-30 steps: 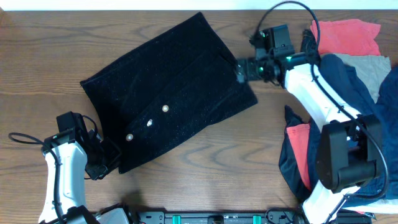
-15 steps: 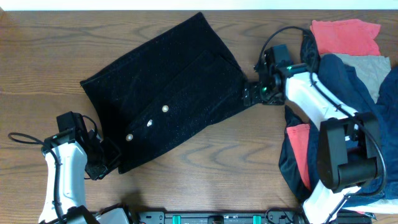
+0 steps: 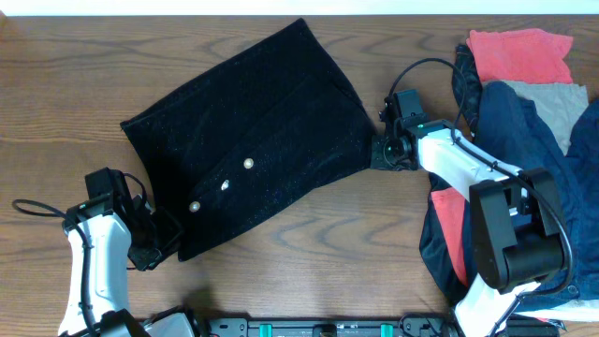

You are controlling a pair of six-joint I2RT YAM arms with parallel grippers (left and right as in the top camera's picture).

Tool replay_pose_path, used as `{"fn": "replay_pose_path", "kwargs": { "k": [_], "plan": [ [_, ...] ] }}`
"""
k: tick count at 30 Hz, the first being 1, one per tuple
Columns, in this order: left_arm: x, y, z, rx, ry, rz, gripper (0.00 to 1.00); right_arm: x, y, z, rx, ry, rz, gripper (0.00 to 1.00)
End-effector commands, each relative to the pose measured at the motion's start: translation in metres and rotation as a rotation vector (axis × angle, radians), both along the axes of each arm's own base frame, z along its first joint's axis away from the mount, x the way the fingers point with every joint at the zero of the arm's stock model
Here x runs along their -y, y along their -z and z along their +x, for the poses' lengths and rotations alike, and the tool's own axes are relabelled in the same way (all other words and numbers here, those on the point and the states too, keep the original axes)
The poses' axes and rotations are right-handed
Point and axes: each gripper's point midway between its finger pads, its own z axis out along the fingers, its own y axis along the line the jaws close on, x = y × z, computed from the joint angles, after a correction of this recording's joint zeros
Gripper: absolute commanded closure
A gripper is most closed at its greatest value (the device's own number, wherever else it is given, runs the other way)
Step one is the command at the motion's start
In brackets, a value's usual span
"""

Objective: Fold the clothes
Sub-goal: 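Grasp the cardigan's left and right edges with both grippers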

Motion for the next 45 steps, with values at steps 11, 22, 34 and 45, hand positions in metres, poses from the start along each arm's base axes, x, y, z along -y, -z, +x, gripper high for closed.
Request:
{"fn": "replay_pose_path", "kwargs": {
  "k": [11,22,34,45],
  "plan": [
    [0.006,-0.015,0.039,0.182,0.042,-0.066,0.94,0.043,-0.091,-0.051,-0.017,0.124,-0.030,0.99],
    [-0.006,-0.042,0.065,0.262,0.049,-0.028,0.49,0.076,-0.083,-0.105,-0.191,0.218,-0.193,0.99],
    [0.030,-0.024,-0.013,-0.058,0.011,-0.184,0.02,0.077,-0.083,-0.104,-0.186,0.214,-0.196,0.99],
    [0.056,0.018,-0.026,-0.111,-0.234,-0.301,0.06,0.077,-0.083,-0.105,-0.190,0.205,-0.197,0.99]
  ]
}}
